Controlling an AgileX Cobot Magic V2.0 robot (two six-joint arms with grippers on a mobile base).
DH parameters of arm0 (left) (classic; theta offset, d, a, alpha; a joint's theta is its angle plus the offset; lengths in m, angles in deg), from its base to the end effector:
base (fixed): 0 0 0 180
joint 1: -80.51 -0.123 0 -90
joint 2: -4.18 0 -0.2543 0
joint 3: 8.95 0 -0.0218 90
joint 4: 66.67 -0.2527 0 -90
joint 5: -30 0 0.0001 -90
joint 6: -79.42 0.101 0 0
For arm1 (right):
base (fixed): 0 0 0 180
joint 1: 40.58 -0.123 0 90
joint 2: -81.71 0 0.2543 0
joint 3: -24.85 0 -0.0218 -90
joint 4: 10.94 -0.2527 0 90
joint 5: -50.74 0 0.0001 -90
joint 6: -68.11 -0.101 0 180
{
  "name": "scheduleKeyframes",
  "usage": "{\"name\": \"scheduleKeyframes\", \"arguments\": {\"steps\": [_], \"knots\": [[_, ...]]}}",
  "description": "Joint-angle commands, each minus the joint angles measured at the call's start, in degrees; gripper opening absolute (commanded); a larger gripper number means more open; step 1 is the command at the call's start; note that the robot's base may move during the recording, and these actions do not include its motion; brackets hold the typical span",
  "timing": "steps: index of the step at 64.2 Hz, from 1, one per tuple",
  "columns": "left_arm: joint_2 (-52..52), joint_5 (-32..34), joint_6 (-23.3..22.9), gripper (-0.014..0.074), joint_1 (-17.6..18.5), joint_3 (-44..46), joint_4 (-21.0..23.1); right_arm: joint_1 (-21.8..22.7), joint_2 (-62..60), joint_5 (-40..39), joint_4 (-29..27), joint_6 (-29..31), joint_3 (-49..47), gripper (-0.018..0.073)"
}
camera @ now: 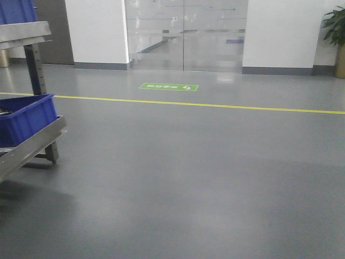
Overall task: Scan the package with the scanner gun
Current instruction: 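Drive the base forward across the floor toward the red conveyor table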
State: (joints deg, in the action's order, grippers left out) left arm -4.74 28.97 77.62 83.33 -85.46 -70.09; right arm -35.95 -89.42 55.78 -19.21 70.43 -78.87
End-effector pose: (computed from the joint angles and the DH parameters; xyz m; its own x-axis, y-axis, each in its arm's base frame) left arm 0.0996 -0.0048 0.2104 0.0630 0.0252 -0.9977 0.0464 0.9985 0.0281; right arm 0.0995 -0.0068 0.2050 0.0046 0.1031 -0.9947 0.0680 0.9923 0.1031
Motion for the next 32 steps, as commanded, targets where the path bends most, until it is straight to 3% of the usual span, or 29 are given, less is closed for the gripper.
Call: {"name": "scheduleKeyframes", "arguments": {"steps": [1,32], "knots": [[0.2,1.0,-0.1,-0.0111,0.2,0.2,0.2,1.1,-0.1,-1.2,0.1,0.2,0.0,-0.0163],[0.2,1.0,-0.1,-0.0111,-3.4,0.2,0.2,0.1,-0.1,-1.2,0.1,0.2,0.0,-0.0163]]}}
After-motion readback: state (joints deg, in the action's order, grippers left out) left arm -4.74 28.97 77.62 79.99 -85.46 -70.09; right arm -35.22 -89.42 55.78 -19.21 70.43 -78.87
